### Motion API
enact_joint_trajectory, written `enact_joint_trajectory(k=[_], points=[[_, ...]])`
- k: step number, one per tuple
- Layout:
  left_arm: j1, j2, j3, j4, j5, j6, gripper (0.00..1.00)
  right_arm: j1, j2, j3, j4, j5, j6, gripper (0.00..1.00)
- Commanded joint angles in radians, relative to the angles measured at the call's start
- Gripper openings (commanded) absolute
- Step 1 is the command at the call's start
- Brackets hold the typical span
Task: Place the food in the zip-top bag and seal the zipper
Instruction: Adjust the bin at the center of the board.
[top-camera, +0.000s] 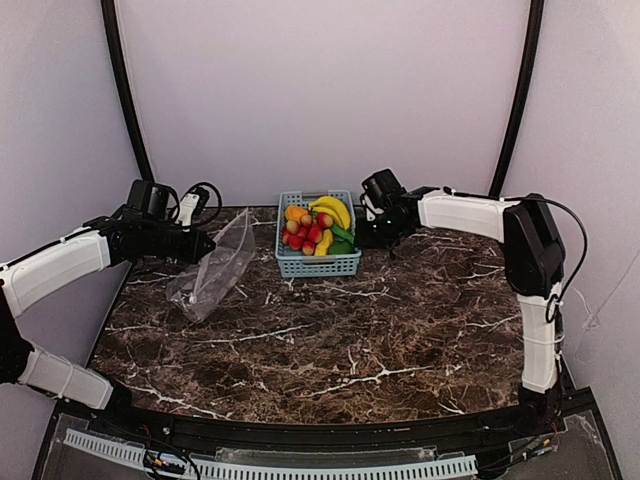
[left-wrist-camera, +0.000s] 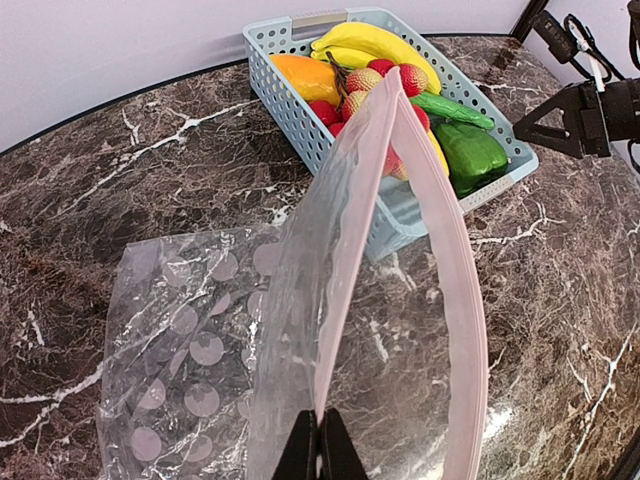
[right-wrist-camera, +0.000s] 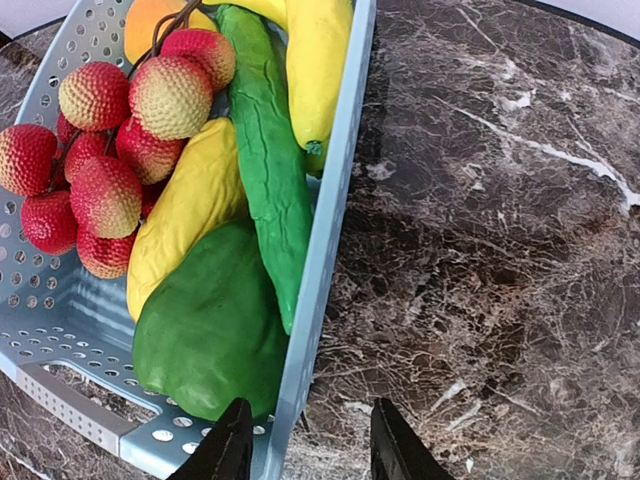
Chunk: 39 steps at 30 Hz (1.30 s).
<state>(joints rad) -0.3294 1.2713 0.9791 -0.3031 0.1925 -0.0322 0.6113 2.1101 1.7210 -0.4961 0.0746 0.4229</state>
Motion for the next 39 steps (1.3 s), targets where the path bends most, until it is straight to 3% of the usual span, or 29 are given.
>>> enact_joint_trajectory(k=[1,10,16,28,34,37,39], points=[[0.005,-0.007,-0.005,0.006,-0.009,0.017,0.01,0.0,0.042,0.031,-0.002,-0.027,-0.018,0.37],[0.005,-0.004,-0.008,0.003,-0.018,0.021,0.01,0.001,0.044,0.01,-0.005,0.031,-0.042,0.09],[0.006,-0.004,-0.008,0.003,-0.005,0.022,0.01,0.0,-0.036,-0.082,-0.009,0.099,-0.106,0.03],[0.006,-0.002,-0.012,0.017,0.062,0.013,0.01,-0.007,-0.323,-0.474,0.028,0.097,-0.209,0.02],[0.006,0.004,0.009,-0.024,0.003,0.052,0.01,-0.038,-0.43,-0.613,0.04,0.035,-0.245,0.05],[0.005,-0.008,0.0,-0.016,0.015,0.049,0.01,-0.059,-0.47,-0.657,0.045,0.028,-0.247,0.08],[0.006,-0.011,-0.009,-0.006,0.037,0.039,0.01,-0.063,-0.499,-0.67,0.041,0.028,-0.243,0.18]])
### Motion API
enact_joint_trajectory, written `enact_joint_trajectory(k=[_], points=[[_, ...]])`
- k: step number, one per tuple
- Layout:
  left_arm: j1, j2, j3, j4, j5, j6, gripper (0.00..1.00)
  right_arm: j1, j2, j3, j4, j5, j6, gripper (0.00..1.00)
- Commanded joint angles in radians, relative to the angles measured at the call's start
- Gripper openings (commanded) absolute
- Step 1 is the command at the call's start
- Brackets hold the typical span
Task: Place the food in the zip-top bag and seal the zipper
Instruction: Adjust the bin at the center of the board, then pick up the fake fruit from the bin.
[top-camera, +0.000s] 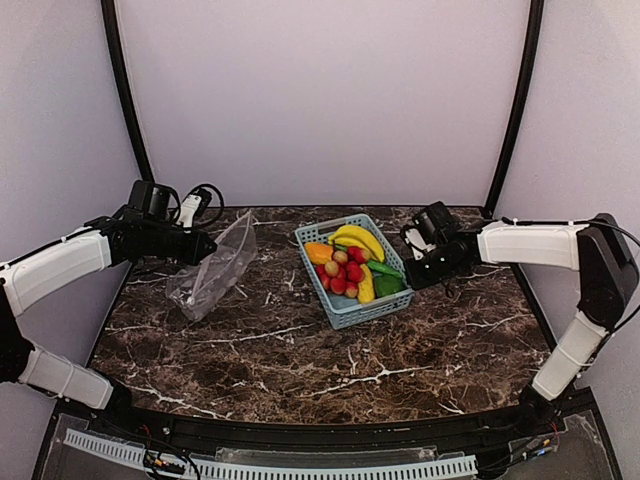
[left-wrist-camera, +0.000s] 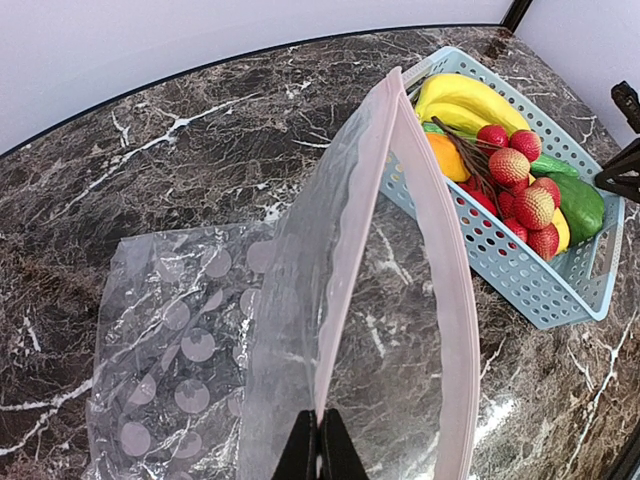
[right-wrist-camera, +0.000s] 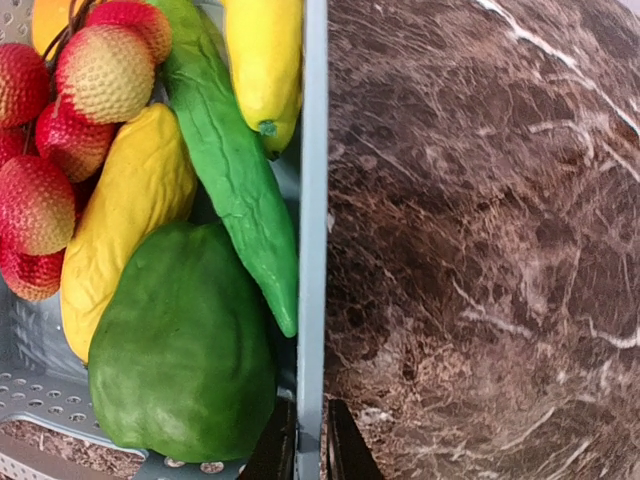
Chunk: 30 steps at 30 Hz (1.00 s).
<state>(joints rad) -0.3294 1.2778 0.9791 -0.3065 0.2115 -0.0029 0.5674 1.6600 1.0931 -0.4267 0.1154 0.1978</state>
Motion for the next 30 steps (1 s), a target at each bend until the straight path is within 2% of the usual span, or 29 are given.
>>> enact_joint_trajectory(k=[1,4,9,14,19,30], points=[[0.006,-0.017,-0.012,0.004,0.026,0.008,0.01,-0.02,-0.065,-0.044,-0.031,-0.012,-0.015,0.26],[0.004,-0.015,-0.017,0.021,0.067,-0.039,0.01,-0.02,-0.113,-0.021,-0.055,-0.01,0.0,0.48],[0.004,-0.017,-0.038,0.055,0.101,-0.078,0.01,0.012,-0.169,0.084,-0.121,-0.002,0.026,0.63],[0.004,-0.02,-0.039,0.051,0.101,-0.076,0.01,0.087,-0.143,0.15,-0.103,-0.027,0.086,0.64],[0.004,-0.013,-0.038,0.051,0.108,-0.079,0.01,0.136,-0.02,0.202,-0.05,-0.07,0.119,0.63],[0.003,-0.017,-0.04,0.05,0.093,-0.073,0.01,0.142,0.22,0.332,0.008,-0.149,0.135,0.64]])
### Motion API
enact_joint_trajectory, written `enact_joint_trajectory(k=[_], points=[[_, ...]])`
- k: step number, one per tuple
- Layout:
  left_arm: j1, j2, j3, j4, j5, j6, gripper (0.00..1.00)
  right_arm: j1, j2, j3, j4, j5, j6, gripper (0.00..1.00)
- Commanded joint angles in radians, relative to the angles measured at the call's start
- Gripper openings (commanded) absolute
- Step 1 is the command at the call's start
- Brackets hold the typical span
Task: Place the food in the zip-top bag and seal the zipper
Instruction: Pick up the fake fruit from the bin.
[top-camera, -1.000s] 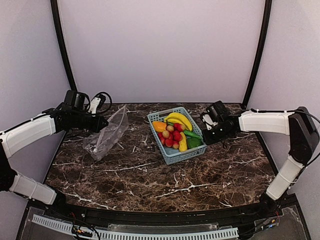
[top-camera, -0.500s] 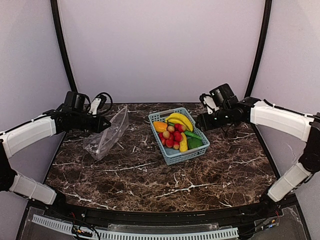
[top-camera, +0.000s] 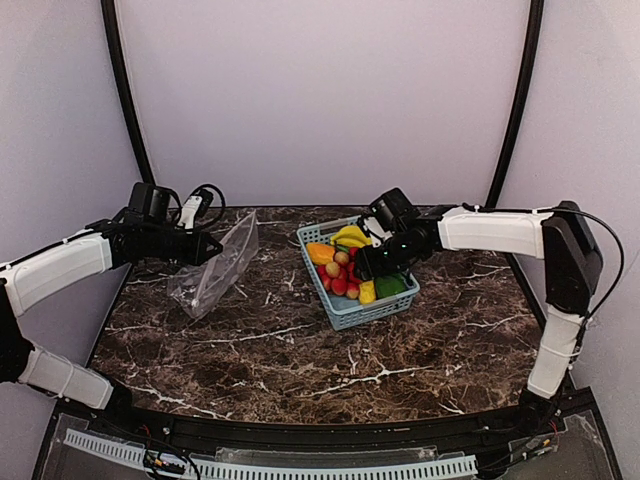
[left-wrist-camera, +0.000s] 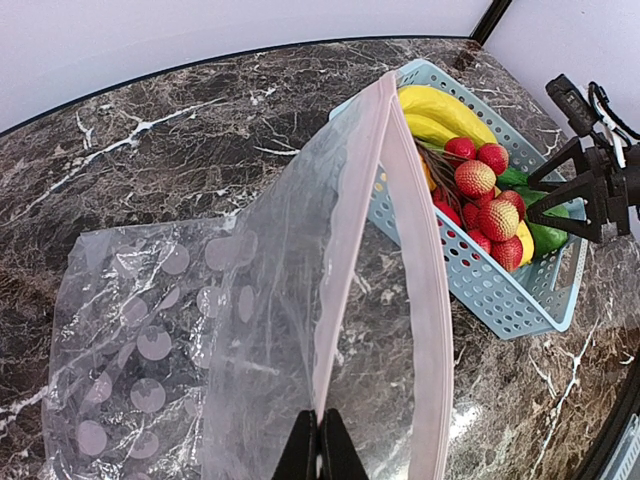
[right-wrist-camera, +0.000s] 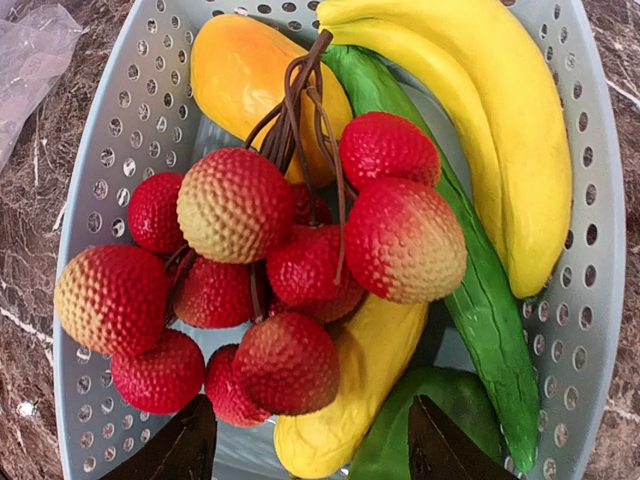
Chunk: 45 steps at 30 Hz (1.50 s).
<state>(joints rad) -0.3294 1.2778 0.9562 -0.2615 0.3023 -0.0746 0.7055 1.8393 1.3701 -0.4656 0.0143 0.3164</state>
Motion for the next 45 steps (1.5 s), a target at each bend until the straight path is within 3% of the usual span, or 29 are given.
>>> enact_joint_trajectory(k=[1,16,22,26,31,39,45], points=[[0.004,-0.016,-0.017,0.005,0.004,-0.003,0.01,0.005,0.053,0.058,0.057,-0.057,0.019,0.64],[0.004,-0.012,-0.011,0.004,0.005,-0.002,0.01,0.005,0.161,0.079,0.097,-0.107,0.061,0.52],[0.004,-0.012,-0.011,0.002,0.007,0.0,0.01,0.005,0.133,0.055,0.118,-0.097,0.08,0.37],[0.004,-0.018,-0.011,-0.002,-0.006,0.005,0.01,0.004,0.091,0.041,0.137,-0.093,0.097,0.26],[0.004,-0.023,-0.013,-0.003,-0.009,0.003,0.01,0.005,0.015,0.031,0.142,-0.088,0.12,0.2],[0.004,-0.058,-0.012,-0.018,-0.059,0.021,0.01,0.004,-0.168,-0.035,0.178,-0.102,0.173,0.18],[-0.023,-0.055,-0.006,-0.015,-0.013,-0.043,0.01,0.005,-0.31,-0.052,0.185,-0.146,0.163,0.19]])
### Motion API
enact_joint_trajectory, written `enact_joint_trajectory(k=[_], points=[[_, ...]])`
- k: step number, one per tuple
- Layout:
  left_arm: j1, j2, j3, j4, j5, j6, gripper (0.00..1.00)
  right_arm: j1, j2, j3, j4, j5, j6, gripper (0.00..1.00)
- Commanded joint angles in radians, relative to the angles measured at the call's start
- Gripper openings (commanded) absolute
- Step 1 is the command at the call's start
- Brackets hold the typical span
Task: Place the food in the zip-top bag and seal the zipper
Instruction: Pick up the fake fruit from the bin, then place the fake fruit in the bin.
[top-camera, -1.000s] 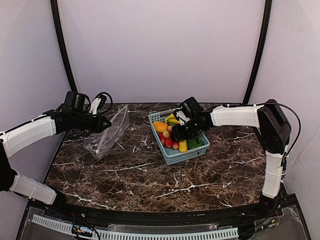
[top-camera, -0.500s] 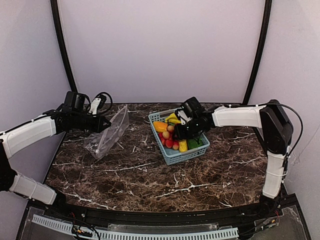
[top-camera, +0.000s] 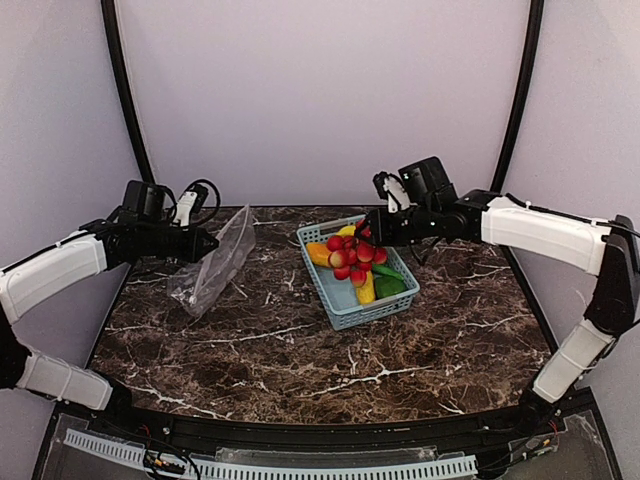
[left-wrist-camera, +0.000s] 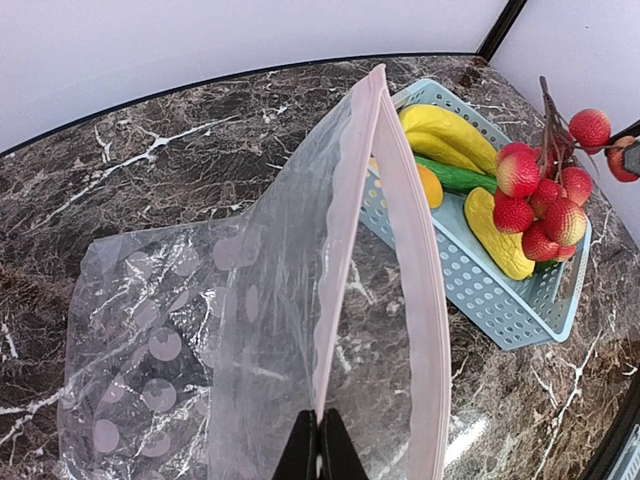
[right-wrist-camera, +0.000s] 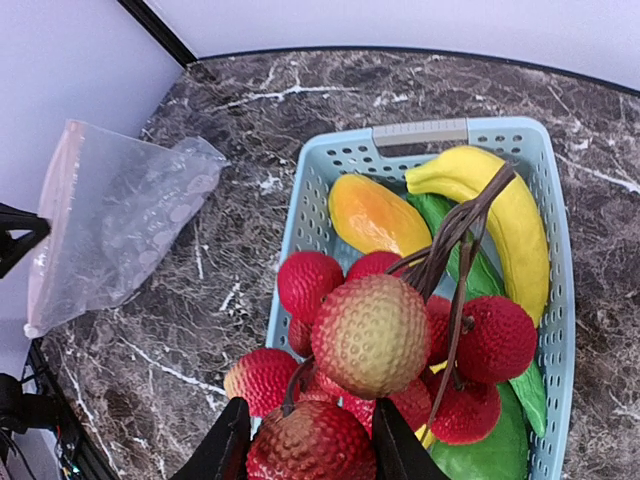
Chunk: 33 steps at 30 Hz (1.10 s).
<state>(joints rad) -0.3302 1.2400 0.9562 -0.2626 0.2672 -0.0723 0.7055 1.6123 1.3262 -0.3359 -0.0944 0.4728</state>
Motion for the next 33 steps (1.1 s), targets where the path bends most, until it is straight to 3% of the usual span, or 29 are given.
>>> enact_joint_trajectory(k=[1,7,15,24,33], points=[[-0.031,-0.014,-0.001,-0.014,0.026,-0.056,0.01,0.007,-0.102,-0.008,0.056,-0.048,0.003,0.19],[-0.194,0.03,0.015,0.01,-0.024,-0.14,0.01,0.019,-0.196,-0.024,0.096,-0.109,0.003,0.19],[-0.31,0.149,0.038,0.084,-0.031,-0.226,0.01,0.072,-0.235,-0.047,0.183,-0.191,0.03,0.19],[-0.351,0.179,0.026,0.165,-0.071,-0.297,0.01,0.1,-0.241,-0.109,0.145,0.044,0.042,0.2],[-0.352,0.168,-0.017,0.206,-0.093,-0.335,0.01,0.098,-0.065,-0.199,0.134,0.089,0.03,0.2]])
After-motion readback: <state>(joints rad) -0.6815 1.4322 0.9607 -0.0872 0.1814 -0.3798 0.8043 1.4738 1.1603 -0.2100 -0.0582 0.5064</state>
